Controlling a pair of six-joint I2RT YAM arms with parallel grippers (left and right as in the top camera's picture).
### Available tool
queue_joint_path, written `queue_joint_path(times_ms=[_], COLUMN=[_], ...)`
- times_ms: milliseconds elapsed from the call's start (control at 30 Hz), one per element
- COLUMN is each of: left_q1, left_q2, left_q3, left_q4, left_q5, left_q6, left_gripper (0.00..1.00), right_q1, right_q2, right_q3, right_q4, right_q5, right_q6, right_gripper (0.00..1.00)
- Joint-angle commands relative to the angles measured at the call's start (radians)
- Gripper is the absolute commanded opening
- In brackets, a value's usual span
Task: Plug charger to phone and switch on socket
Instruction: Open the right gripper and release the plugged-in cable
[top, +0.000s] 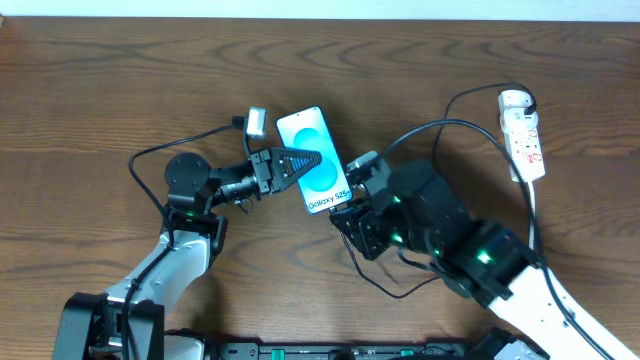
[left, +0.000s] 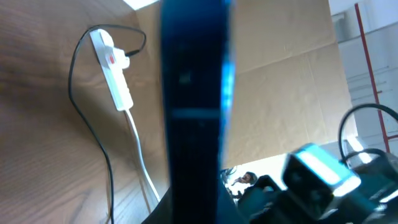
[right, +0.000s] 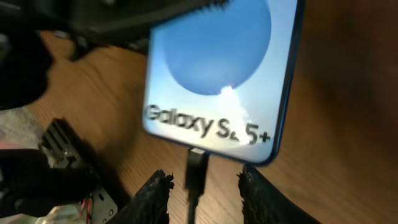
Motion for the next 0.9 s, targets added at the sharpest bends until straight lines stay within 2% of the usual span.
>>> queue_joint_path(times_ms=[0,100,433,633,767,867], left_q1=[0.002,0.002,0.002,0.002,0.002,0.002], left_q2=[-0.007,-0.007,-0.007,-0.007,-0.007,-0.007], left_q3=[0.002,0.002,0.002,0.002,0.002,0.002], left_q4=[-0.007,-0.03,-0.078,-0.078,-0.078,-0.078], left_q5=[-0.019,-0.06,-0.089,-0.089,-0.089,-0.088], left_q6=[0.018,0.016,0.014,0.013,0.013,0.013], left_gripper=[0.07,0.08,0.08,0.07,0.07,0.07], right_q1=[0.0,0.018,0.138,0.183,0.189,0.189], right_q2=[-0.074,-0.076,0.025,0.062,0.08,0.095], right_q3=[0.04,0.04,0.04,0.04,0.04,0.04], right_q4=[0.002,-0.01,-0.055,-0.113,-0.111,-0.108], right_q5=[0.075,0.153,0.165,0.347,0.365,0.365], right_q6=[-0.027,-0.027,-0.018,0.039,0.042,0.042], right_gripper=[0.35,0.35,0.38,0.38,0.32,0.23])
